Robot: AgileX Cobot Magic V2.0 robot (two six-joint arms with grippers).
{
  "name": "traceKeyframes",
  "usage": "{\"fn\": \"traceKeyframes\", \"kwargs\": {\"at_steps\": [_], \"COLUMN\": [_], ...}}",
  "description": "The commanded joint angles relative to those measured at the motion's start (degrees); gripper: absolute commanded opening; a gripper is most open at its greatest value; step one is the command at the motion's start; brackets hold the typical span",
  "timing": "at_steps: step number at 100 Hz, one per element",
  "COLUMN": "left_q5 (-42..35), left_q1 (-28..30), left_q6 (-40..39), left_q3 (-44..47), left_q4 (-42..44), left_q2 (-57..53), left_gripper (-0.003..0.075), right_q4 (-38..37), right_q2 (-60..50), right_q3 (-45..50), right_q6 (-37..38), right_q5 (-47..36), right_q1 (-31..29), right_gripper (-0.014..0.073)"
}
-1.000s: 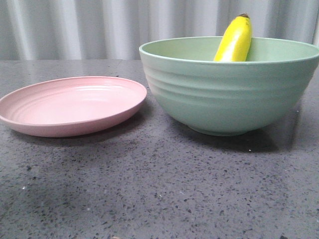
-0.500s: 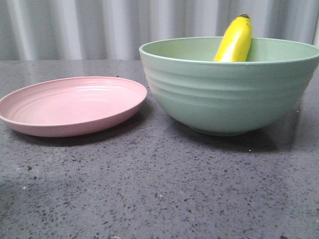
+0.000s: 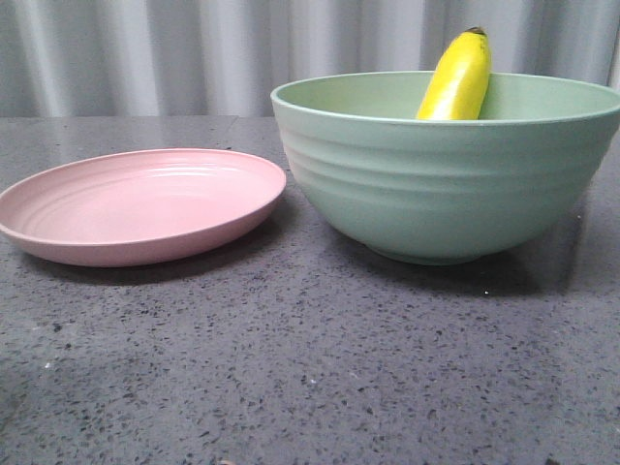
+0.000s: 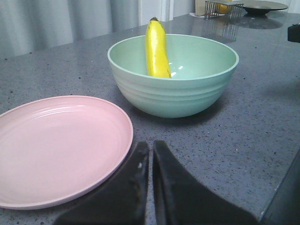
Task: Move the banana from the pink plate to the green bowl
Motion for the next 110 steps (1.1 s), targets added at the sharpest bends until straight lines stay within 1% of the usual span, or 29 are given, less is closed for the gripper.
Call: {"fn": "traceKeyframes", "kwargs": {"at_steps": [1, 37, 42, 51, 64, 71, 78, 86, 94, 97, 101, 110], "left_q5": [-4.0, -4.6, -5.8, -11.2, -20.0, -22.5, -23.5, -23.6, -22.9, -20.4, -18.9, -16.1], "left_q1": [-0.2, -0.2, -0.1, 1.7, 7.1, 10.4, 13.9, 18.4, 23.8, 25.7, 28.4, 33.6], "left_q6": [0.1, 0.1, 0.1, -0.1, -0.2, -0.3, -2.8, -8.3, -18.1, -19.8, -22.8, -24.6], "left_q3": [-1.6, -1.0, 0.0, 2.5, 6.8, 9.3, 12.2, 15.6, 17.7, 17.6, 17.6, 17.6], "left_q4": [-1.0, -1.0, -1.0, -1.0, -1.0, -1.0, -0.9, 3.5, 10.7, 12.2, 14.4, 20.9], "left_q2": [0.3, 0.3, 0.2, -1.7, -6.0, -8.0, -10.8, -13.9, -16.9, -17.6, -19.1, -22.2], "left_gripper": [-0.0020, -0.0020, -0.0020, -0.0020, -0.0020, -0.0020, -0.0020, -0.0020, -0.0020, -0.0020, -0.0020, -0.0020], "right_q4": [0.4, 0.4, 0.4, 0.4, 0.4, 0.4, 0.4, 0.4, 0.4, 0.4, 0.4, 0.4], "right_q2": [0.4, 0.4, 0.4, 0.4, 0.4, 0.4, 0.4, 0.4, 0.4, 0.4, 0.4, 0.4], "right_q3": [-1.3, -1.3, -1.3, -1.3, -1.3, -1.3, -1.3, -1.3, -1.3, -1.3, -1.3, -1.3], "right_q6": [-0.3, -0.3, -0.3, -0.3, -0.3, -0.3, -0.3, -0.3, -0.3, -0.3, -0.3, -0.3], "right_q5": [-3.9, -3.9, -3.9, -3.9, -3.8, -3.8, -3.8, -3.8, -3.8, -3.8, -3.8, -3.8], "right_q1": [0.1, 0.1, 0.1, 0.1, 0.1, 0.1, 0.1, 0.1, 0.1, 0.1, 0.1, 0.1], "right_gripper": [-0.0064, -0.0064, -0.0064, -0.0064, -0.0064, -0.0064, -0.0064, -0.0064, -0.0064, -0.0064, -0.0064, -0.0064]}}
